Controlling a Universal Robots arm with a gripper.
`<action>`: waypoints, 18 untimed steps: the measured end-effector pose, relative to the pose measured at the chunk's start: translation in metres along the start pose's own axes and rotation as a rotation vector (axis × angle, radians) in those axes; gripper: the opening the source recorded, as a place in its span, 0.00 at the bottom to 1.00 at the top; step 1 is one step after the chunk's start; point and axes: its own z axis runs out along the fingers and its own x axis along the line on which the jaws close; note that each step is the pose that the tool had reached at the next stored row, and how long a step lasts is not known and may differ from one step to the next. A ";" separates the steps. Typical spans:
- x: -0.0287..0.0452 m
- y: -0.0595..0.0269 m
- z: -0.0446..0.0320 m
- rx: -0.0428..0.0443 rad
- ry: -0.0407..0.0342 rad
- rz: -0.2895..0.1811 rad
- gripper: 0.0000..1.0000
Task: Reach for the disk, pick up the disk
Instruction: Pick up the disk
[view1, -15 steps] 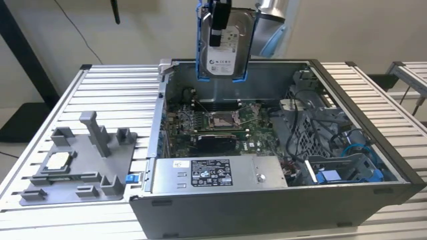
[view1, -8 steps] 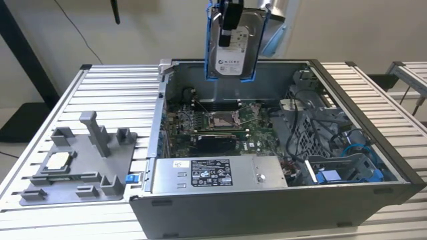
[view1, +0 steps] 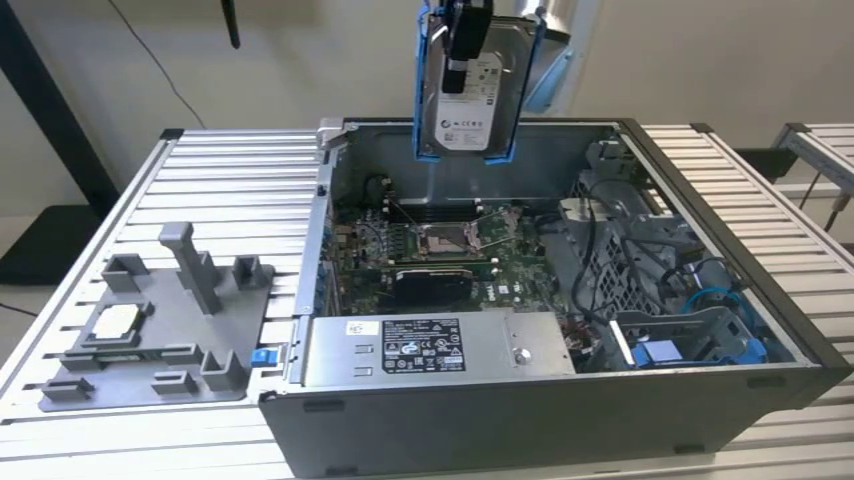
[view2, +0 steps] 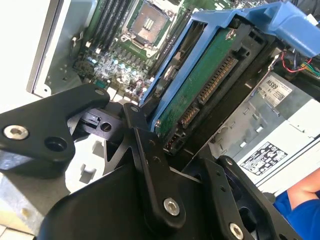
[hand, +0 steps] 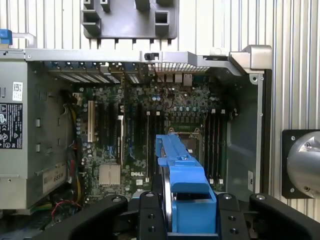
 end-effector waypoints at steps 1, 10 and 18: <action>0.0000 -0.0001 0.0000 0.0000 0.0000 0.000 0.00; 0.0047 -0.0007 0.0000 0.0000 0.0000 0.000 0.00; 0.0254 -0.0044 -0.0005 -0.0026 0.0001 0.000 0.00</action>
